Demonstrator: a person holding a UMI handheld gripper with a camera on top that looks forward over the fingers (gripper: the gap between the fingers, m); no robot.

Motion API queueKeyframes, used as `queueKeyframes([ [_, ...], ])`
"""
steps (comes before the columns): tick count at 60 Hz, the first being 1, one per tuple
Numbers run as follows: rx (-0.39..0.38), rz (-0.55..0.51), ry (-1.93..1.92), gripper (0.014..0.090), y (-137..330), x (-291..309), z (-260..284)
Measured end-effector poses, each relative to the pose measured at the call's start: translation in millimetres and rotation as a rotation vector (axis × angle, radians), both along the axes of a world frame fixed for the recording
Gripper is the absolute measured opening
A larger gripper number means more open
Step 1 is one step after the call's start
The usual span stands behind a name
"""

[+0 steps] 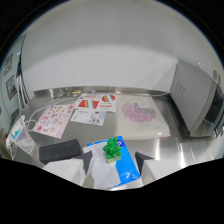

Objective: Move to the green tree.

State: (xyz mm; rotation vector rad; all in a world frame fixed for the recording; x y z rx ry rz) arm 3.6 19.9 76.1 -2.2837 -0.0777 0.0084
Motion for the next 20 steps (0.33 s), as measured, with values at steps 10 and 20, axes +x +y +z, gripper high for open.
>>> queueKeyframes([
  [10,-0.002,0.003,0.002,0.0842,7.6,0.7,-2.7],
  [20,-0.006,-0.001,0.011,0.0841,8.3,-1.5,-5.0],
])
